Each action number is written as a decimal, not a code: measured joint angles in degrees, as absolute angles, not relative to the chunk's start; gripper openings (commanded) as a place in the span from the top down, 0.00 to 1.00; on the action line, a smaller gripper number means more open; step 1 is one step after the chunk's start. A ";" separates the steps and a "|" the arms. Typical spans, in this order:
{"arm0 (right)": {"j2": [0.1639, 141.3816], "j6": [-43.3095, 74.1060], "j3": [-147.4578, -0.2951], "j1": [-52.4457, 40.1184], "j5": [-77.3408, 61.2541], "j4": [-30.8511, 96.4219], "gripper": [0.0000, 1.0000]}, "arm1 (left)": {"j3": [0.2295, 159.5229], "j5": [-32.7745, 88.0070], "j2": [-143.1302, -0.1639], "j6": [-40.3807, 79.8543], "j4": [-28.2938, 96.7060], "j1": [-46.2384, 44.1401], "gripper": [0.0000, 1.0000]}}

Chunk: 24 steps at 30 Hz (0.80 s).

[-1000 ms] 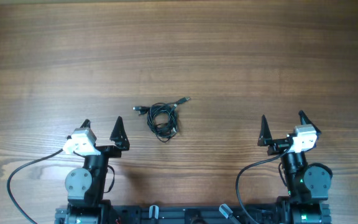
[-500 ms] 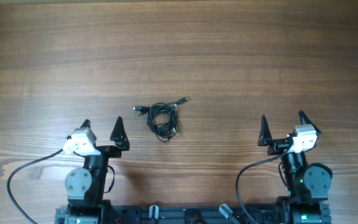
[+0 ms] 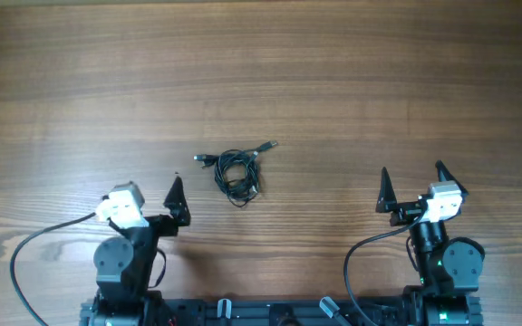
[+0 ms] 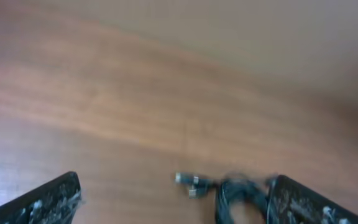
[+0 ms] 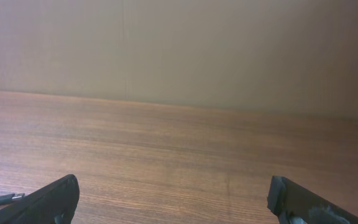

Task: Untangle cables

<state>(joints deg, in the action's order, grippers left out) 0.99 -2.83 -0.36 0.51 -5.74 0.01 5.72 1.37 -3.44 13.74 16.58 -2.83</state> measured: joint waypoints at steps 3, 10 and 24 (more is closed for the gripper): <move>0.99 -2.83 -0.36 0.51 -5.69 0.01 0.00 | 10.92 1.61 -7.68 12.08 21.58 -2.83 0.00; 0.99 -2.83 -0.36 0.51 -5.69 0.03 0.00 | 22.57 1.61 -22.41 11.44 27.46 -2.83 0.00; 0.99 -2.83 -0.36 0.51 -5.69 0.01 0.00 | 28.27 3.11 -35.05 11.40 34.11 -2.83 0.00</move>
<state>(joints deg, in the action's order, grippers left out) 0.99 -2.83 -0.36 0.51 -5.69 0.01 28.27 3.11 -35.05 11.40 34.11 -2.83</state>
